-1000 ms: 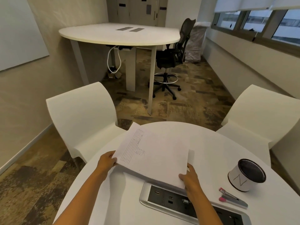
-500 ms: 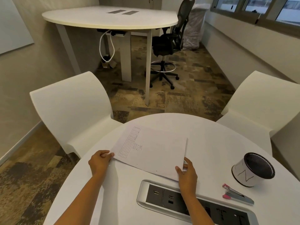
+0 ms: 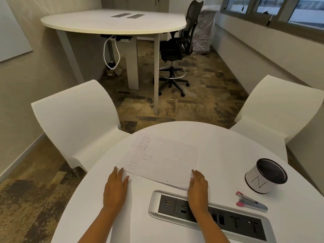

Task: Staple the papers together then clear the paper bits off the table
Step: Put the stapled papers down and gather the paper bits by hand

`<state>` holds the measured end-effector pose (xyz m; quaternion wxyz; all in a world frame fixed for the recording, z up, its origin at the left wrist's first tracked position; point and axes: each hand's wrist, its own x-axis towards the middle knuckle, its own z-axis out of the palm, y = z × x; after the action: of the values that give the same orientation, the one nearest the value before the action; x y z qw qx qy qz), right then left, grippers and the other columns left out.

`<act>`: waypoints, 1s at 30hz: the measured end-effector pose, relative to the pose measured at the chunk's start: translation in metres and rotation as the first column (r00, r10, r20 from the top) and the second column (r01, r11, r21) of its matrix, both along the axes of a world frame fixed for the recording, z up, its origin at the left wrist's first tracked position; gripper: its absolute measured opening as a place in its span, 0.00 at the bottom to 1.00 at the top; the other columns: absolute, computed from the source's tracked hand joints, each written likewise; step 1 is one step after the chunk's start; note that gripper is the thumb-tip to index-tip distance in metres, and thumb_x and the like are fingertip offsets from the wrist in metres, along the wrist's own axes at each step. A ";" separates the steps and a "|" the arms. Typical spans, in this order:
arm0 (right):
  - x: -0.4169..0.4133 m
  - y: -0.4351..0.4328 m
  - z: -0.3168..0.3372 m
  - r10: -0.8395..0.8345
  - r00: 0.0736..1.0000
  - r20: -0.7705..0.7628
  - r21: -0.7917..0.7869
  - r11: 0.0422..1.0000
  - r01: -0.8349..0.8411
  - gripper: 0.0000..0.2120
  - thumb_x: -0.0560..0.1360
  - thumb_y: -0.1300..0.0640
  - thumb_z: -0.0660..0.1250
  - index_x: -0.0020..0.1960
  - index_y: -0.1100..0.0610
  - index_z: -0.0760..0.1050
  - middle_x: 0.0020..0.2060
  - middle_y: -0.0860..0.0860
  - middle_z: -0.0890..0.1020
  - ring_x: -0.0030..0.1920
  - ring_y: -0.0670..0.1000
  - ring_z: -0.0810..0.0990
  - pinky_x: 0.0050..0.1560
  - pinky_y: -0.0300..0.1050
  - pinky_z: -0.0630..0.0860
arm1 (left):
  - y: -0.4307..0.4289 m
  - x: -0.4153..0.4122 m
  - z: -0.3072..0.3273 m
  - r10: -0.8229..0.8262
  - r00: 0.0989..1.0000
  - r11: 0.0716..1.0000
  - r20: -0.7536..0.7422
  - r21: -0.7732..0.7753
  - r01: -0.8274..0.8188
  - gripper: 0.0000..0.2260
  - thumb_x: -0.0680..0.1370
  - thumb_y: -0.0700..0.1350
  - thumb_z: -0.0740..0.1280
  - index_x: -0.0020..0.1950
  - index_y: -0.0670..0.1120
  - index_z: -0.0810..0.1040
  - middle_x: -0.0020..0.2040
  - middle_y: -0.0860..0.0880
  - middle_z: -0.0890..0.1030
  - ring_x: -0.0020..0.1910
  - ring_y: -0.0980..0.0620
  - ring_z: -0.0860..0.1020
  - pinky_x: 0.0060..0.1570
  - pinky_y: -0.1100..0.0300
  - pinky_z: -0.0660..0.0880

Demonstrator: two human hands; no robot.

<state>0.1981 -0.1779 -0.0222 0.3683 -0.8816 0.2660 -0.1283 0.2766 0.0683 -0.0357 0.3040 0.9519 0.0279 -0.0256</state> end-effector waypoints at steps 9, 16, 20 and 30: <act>-0.027 0.005 0.004 0.223 0.943 -0.247 -0.434 0.845 -0.313 0.34 0.79 0.46 0.32 0.67 0.55 0.72 0.68 0.53 0.73 0.67 0.53 0.72 0.66 0.48 0.70 | 0.002 -0.045 -0.019 -0.169 0.986 0.964 0.012 0.210 0.163 0.24 0.81 0.54 0.51 0.75 0.46 0.60 0.77 0.46 0.57 0.75 0.48 0.56 0.73 0.56 0.55; -0.032 0.000 0.008 0.233 0.889 -0.394 -0.321 0.871 -0.371 0.22 0.82 0.48 0.46 0.75 0.51 0.56 0.76 0.49 0.58 0.75 0.49 0.56 0.74 0.46 0.56 | 0.009 -0.077 -0.031 -0.182 0.982 0.950 -0.047 0.249 0.188 0.25 0.81 0.54 0.48 0.77 0.47 0.49 0.78 0.49 0.48 0.77 0.53 0.47 0.73 0.60 0.43; -0.056 -0.004 0.016 0.215 0.943 -0.254 -0.328 0.898 -0.293 0.19 0.82 0.52 0.52 0.70 0.55 0.66 0.70 0.52 0.70 0.69 0.52 0.67 0.69 0.45 0.64 | 0.009 -0.101 -0.023 -0.202 0.978 0.938 -0.049 0.277 0.208 0.25 0.82 0.53 0.47 0.77 0.47 0.48 0.78 0.49 0.47 0.77 0.53 0.47 0.73 0.61 0.42; -0.164 -0.020 0.022 0.266 0.960 -0.084 -0.090 0.958 -0.274 0.16 0.81 0.59 0.56 0.67 0.60 0.70 0.65 0.56 0.73 0.66 0.55 0.69 0.67 0.45 0.66 | -0.009 -0.206 0.001 -0.236 0.971 0.952 -0.038 0.189 0.239 0.24 0.82 0.51 0.48 0.77 0.46 0.49 0.78 0.50 0.48 0.77 0.54 0.47 0.73 0.62 0.42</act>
<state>0.0345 -0.1983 0.0000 0.3277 -0.9311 0.1491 -0.0589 0.0705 0.0591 -0.0349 0.2050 0.9731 -0.0820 -0.0664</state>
